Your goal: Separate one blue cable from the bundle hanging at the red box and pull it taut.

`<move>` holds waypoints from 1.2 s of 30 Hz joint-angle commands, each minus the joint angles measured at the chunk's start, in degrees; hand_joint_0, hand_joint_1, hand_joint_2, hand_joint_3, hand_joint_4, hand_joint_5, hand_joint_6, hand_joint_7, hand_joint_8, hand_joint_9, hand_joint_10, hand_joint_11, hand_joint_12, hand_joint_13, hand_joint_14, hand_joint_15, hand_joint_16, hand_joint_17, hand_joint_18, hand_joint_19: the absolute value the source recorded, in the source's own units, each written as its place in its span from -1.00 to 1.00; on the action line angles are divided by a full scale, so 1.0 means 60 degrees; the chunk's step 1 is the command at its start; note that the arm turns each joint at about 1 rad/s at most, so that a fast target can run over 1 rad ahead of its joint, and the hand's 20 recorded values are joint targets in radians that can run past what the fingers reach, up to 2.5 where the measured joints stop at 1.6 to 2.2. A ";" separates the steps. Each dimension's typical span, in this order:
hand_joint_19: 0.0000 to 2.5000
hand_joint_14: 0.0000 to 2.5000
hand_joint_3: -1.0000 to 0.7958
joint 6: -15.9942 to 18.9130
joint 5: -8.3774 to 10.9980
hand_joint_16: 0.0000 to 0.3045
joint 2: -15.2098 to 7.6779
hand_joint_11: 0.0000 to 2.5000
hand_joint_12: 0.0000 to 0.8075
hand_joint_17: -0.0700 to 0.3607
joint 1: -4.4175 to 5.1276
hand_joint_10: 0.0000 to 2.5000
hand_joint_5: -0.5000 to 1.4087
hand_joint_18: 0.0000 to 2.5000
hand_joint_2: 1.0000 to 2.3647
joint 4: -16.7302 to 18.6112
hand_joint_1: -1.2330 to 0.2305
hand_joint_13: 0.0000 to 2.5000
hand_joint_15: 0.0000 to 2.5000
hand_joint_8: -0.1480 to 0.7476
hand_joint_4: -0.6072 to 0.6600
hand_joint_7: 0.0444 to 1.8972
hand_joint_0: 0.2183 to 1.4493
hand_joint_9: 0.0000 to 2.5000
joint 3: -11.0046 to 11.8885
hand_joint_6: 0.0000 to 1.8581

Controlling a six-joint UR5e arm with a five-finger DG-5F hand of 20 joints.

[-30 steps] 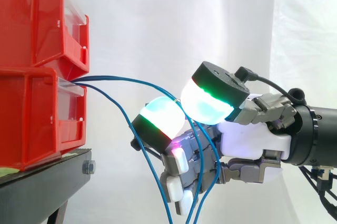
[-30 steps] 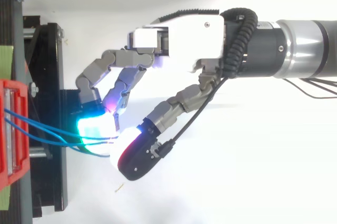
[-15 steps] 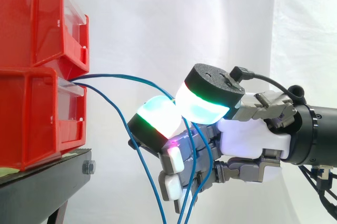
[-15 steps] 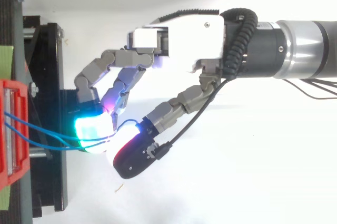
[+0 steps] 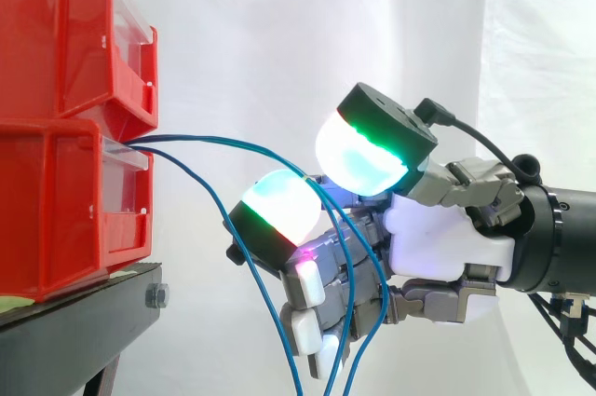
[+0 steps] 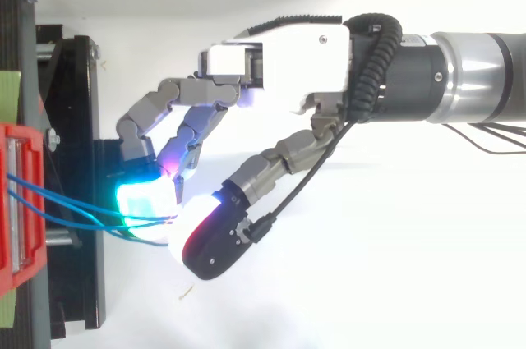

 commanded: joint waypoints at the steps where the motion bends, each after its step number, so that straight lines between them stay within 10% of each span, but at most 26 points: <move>1: -0.55 -0.99 -0.40 0.0000 0.0000 -0.68 -0.0013 -0.42 -0.03 -0.16 0.0000 -0.99 -0.65 -0.26 -1.00 0.0000 -0.24 -0.31 -0.59 0.12 0.23 0.14 -0.33 -0.32 0.0004 -0.14; 10: -0.57 -0.99 -0.09 0.0000 0.0029 -0.66 0.0001 -0.41 0.01 -0.14 0.0015 -0.99 -0.68 -0.25 -0.98 0.0014 -0.36 -0.31 -0.59 0.14 0.21 0.17 -0.31 -0.35 -0.0010 -0.08; 27: -0.60 -0.99 -0.44 -0.0044 0.0029 -0.69 -0.0013 -0.38 -0.06 -0.19 0.0029 -0.99 -0.68 -0.27 -1.00 -0.0015 -0.58 -0.30 -0.59 0.07 0.09 0.14 0.00 -0.31 -0.0025 -0.03; 36: -0.59 -0.99 -0.44 -0.0044 0.0029 -0.70 0.0001 -0.36 -0.06 -0.20 0.0029 -0.99 -0.65 -0.24 -1.00 -0.0030 -0.50 -0.26 -0.59 0.11 0.17 0.21 -0.27 -0.25 -0.0040 -0.04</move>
